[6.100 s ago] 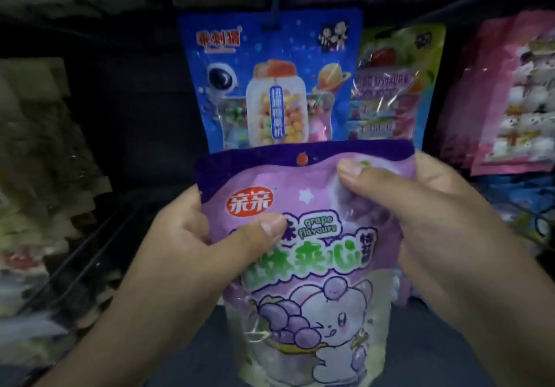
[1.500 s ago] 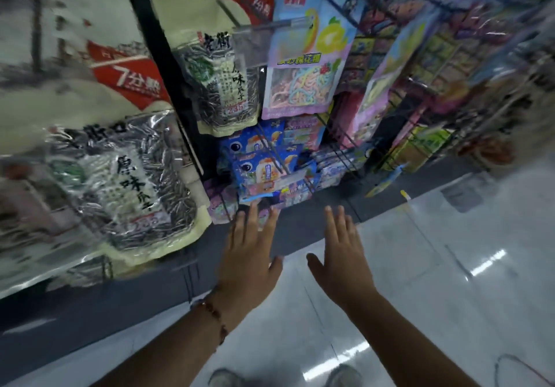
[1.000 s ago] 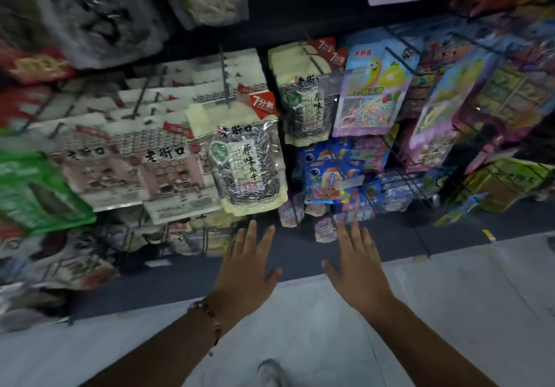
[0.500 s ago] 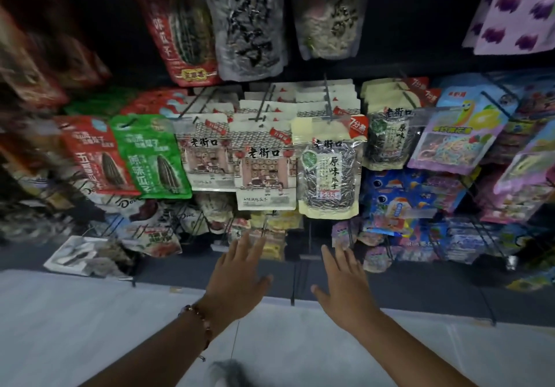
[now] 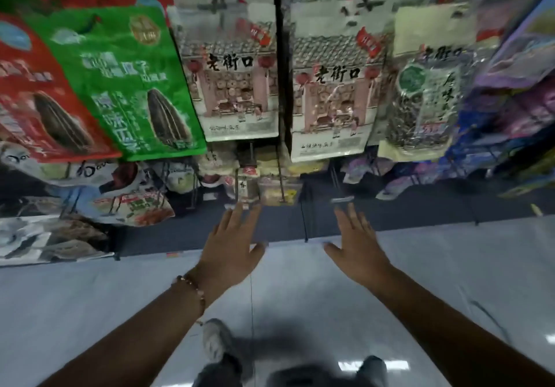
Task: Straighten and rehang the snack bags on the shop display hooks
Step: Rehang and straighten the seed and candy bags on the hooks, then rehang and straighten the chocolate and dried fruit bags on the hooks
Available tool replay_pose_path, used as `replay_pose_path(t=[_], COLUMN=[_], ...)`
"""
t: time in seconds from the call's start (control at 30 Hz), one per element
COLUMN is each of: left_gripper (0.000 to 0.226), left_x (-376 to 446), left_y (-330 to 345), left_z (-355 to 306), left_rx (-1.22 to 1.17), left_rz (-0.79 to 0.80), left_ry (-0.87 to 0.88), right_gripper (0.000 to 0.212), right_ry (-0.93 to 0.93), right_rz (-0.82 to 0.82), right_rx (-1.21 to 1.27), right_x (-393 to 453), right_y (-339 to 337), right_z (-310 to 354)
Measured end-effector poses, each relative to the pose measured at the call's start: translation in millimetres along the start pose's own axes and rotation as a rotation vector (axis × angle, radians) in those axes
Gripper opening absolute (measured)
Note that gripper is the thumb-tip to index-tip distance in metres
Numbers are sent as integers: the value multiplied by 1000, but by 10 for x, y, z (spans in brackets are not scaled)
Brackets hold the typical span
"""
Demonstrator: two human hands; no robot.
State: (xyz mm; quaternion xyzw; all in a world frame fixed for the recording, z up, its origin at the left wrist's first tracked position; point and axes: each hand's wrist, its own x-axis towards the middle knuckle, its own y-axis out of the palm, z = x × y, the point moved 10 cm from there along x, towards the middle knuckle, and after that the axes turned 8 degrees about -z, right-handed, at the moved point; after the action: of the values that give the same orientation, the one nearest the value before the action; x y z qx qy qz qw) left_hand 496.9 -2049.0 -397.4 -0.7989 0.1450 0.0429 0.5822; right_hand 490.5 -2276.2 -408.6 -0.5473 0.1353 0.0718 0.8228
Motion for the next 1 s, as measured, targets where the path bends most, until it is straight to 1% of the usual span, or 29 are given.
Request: replay_pose_path(t=[0.13, 0.2, 0.37, 0.5, 0.63, 0.8, 0.9, 1.0], left_gripper=[77, 76, 74, 72, 75, 77, 80, 78], left_x=[135, 290, 678, 887, 1317, 2011, 2256, 2315], left_y=[8, 15, 83, 391, 815, 1302, 1541, 1698], left_z=[559, 713, 856, 924, 837, 655, 575, 580], left_rx=[57, 81, 64, 64, 96, 224, 261, 265], left_rz=[115, 137, 78, 29, -85, -283, -389, -480], left_ry=[109, 126, 141, 135, 182, 275, 286, 282], right_gripper=[79, 80, 79, 82, 83, 79, 78, 80], right_ry=[70, 76, 35, -33, -104, -238, -262, -287], right_rz=[11, -7, -54, -76, -150, -260, -316, -390], right_rx=[-44, -50, 2, 54, 53, -110, -49, -50], right_x=[110, 257, 652, 969, 1408, 1929, 2165, 2251], right_y=[235, 275, 328, 600, 935, 1236, 1332, 1449], right_z=[415, 597, 891, 840, 513, 98, -115, -134])
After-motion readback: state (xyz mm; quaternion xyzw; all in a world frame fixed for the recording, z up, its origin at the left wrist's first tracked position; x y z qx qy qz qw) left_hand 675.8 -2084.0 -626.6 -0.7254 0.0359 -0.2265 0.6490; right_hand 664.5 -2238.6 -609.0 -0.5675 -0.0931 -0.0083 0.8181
